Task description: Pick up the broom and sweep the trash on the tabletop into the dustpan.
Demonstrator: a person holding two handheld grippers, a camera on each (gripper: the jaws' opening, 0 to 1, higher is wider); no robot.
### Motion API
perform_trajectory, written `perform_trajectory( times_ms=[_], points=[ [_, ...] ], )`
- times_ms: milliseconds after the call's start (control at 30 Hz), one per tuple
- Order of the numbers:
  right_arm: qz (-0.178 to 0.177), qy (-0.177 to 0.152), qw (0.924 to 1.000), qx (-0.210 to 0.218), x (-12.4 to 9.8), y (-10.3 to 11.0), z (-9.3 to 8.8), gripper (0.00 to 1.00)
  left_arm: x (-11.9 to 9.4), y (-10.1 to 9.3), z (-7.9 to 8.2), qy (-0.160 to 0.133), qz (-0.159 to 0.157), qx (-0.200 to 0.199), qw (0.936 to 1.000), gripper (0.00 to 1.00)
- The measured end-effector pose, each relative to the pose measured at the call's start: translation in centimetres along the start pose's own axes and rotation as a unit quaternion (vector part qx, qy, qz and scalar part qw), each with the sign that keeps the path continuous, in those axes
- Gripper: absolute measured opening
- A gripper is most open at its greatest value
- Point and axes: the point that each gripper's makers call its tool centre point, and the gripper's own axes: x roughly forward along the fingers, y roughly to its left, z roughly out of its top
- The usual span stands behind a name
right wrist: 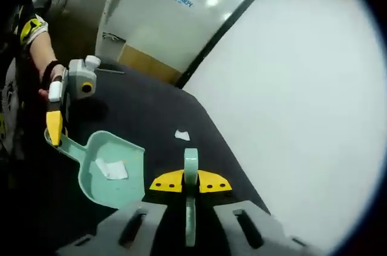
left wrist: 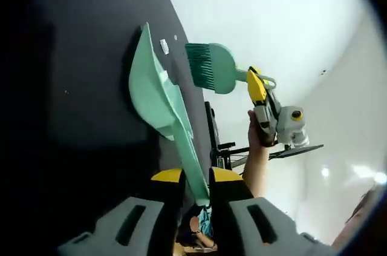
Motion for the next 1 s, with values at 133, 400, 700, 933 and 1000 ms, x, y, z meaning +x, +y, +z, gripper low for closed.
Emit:
perform_trajectory(
  times_ms=[133, 400, 700, 933, 1000],
  points=[
    [0.006, -0.008, 0.9999, -0.008, 1.6, 0.6, 0.2, 0.04, 0.0, 0.1, 0.2, -0.004, 0.002, -0.001, 1.0000, 0.13],
    [0.046, -0.044, 0.9975, -0.032, 4.3, 3.2, 2.0, 0.04, -0.1, 0.9, 2.5, -0.008, 0.005, -0.001, 1.0000, 0.13],
    [0.078, -0.043, 0.9951, -0.043, 2.7, 5.3, 1.8, 0.04, 0.3, 1.0, 2.7, -0.012, 0.009, 0.001, 0.9999, 0.13],
    [0.099, -0.052, 0.9927, -0.045, 0.2, 7.4, 2.8, 0.04, 0.5, 1.0, 2.0, -0.014, 0.011, 0.002, 0.9998, 0.13],
    [0.121, -0.060, 0.9902, -0.037, -0.8, 8.4, 3.7, 0.04, 0.4, 1.0, 1.9, -0.015, 0.012, 0.000, 0.9998, 0.13]
  ],
)
